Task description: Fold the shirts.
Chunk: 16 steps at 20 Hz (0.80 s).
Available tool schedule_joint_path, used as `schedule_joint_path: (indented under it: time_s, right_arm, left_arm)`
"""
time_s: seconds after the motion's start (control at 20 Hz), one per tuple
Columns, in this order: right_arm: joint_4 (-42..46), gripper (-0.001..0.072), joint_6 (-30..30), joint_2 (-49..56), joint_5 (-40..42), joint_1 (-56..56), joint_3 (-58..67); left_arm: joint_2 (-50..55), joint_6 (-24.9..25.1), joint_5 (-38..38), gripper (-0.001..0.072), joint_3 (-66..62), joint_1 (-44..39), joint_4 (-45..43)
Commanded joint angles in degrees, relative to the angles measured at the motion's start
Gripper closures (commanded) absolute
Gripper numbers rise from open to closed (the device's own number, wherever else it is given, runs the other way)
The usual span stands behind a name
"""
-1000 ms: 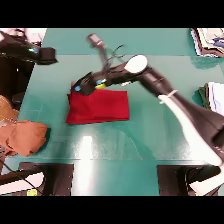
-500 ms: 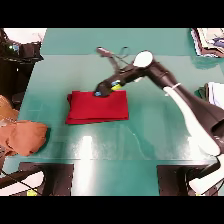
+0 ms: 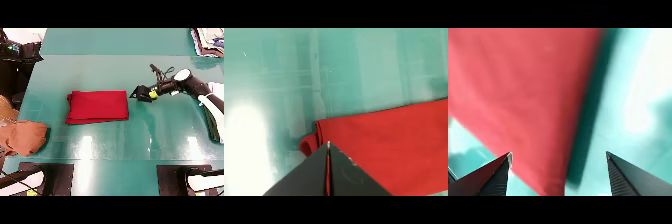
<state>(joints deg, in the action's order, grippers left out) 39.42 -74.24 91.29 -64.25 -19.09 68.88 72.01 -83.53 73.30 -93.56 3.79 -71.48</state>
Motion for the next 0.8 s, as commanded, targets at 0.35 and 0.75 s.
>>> schedule_joint_path:
  time_s: [0.35,0.75]
  right_arm:
    - [-9.92,0.0104,-0.85,14.29,2.71,-12.48,5.81]
    - [-9.29,0.0699,1.07,16.48,3.48,-12.70,17.27]
  left_arm:
    - [0.00,1.44,-0.33,0.0681,2.43,0.04,2.95]
    - [0.00,1.49,1.73,0.0681,2.43,-4.39,4.20]
